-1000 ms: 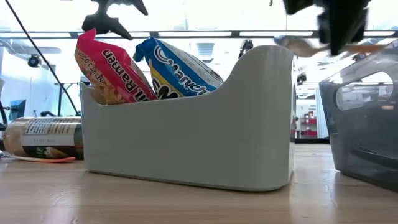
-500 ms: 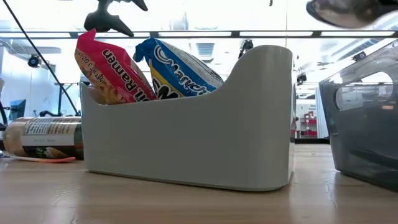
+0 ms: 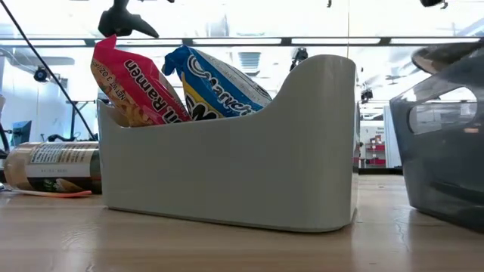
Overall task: Pick & Place Food Item
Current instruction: Put the yellow spoon into the black bin
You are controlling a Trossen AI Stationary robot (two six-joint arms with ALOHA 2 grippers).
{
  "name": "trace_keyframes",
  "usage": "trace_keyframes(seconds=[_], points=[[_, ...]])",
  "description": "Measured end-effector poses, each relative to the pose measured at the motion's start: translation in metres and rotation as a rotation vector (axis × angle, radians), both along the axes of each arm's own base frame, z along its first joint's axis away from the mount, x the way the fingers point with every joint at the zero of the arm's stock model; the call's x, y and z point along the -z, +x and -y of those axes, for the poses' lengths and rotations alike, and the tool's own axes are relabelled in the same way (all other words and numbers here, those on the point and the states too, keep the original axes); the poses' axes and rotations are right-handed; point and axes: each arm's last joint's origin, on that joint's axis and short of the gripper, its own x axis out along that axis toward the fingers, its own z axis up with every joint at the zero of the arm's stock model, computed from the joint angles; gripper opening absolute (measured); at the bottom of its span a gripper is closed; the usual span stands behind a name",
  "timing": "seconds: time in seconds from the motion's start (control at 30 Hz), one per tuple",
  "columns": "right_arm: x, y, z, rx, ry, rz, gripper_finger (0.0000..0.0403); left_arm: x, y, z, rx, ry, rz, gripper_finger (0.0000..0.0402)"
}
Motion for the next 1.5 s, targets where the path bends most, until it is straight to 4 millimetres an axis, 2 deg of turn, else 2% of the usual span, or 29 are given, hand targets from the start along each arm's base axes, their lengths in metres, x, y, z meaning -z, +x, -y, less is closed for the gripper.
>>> trace_keyframes(seconds=[0.1, 0.27, 0.5, 0.83, 1.1, 1.5], points=[[0.01, -0.005, 0.002, 0.033, -0.018, -0.026, 0.0018, 0.0, -0.001, 0.0, 0.005, -0.005, 0.0, 0.0318], [0.016, -0.01, 0.006, 0.035, -0.045, -0.034, 0.0018, -0.001, -0.003, 0.0, 0.005, -0.004, 0.0, 0.0318], [0.029, -0.011, 0.007, -0.04, -0.051, -0.024, 0.0018, -0.001, -0.003, 0.0, 0.007, -0.002, -0.001, 0.0318], [0.049, -0.019, 0.019, -0.193, -0.117, -0.047, 0.0018, -0.001, -0.003, 0.0, 0.01, 0.001, -0.003, 0.0318], [0.055, -0.019, 0.022, -0.269, -0.134, -0.036, 0.0018, -0.001, -0.003, 0.0, 0.01, 0.001, -0.003, 0.0318], [0.058, -0.019, 0.026, -0.289, -0.141, -0.04, 0.0018, -0.001, -0.003, 0.0, 0.009, 0.001, -0.003, 0.0318]])
